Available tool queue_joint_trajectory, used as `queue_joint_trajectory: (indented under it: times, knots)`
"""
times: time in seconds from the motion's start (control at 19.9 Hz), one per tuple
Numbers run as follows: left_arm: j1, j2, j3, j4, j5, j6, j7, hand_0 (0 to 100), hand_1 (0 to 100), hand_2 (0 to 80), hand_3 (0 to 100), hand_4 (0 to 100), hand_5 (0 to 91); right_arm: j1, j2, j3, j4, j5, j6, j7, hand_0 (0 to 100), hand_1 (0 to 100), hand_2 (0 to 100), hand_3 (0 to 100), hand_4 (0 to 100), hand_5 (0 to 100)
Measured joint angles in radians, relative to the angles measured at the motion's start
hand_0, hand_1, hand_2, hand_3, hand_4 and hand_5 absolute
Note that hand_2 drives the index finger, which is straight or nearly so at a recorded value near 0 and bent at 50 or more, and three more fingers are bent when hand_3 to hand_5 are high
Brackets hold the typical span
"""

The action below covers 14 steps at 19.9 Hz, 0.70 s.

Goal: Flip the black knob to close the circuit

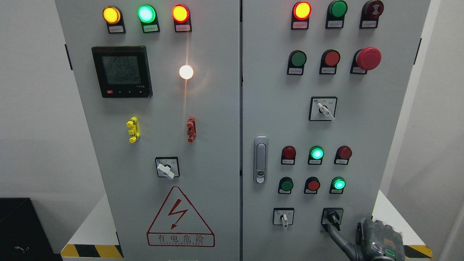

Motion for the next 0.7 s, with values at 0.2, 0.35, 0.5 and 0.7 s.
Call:
queue_joint_trajectory:
  times: [0.2, 0.35, 0.5, 0.7]
  knots:
    - [0.000, 0.000, 0.000, 0.000, 0.000, 0.000, 0.000, 12, 56, 0.0, 0, 0, 0.0, 0.001, -0.001, -0.007, 0.001, -0.001, 0.000, 0.001, 0, 0, 91, 100, 94, 100]
    - [0.000, 0.000, 0.000, 0.000, 0.000, 0.000, 0.000, 12, 56, 0.0, 0, 0, 0.0, 0.001, -0.002, -0.013, 0.001, -0.002, 0.001, 0.002, 0, 0, 90, 100, 94, 100]
    - [0.000, 0.000, 0.000, 0.000, 0.000, 0.000, 0.000, 12, 56, 0.0, 0, 0, 0.0, 0.001, -0.003, -0.017, 0.002, -0.003, 0.004, 0.002, 0, 0, 90, 100, 94, 100]
    - [0.000, 0.000, 0.000, 0.000, 0.000, 0.000, 0.000, 12, 56, 0.0, 0, 0, 0.0, 0.000, -0.003, -0.021, 0.002, -0.005, 0.007, 0.002, 0, 0, 90, 100, 94, 100]
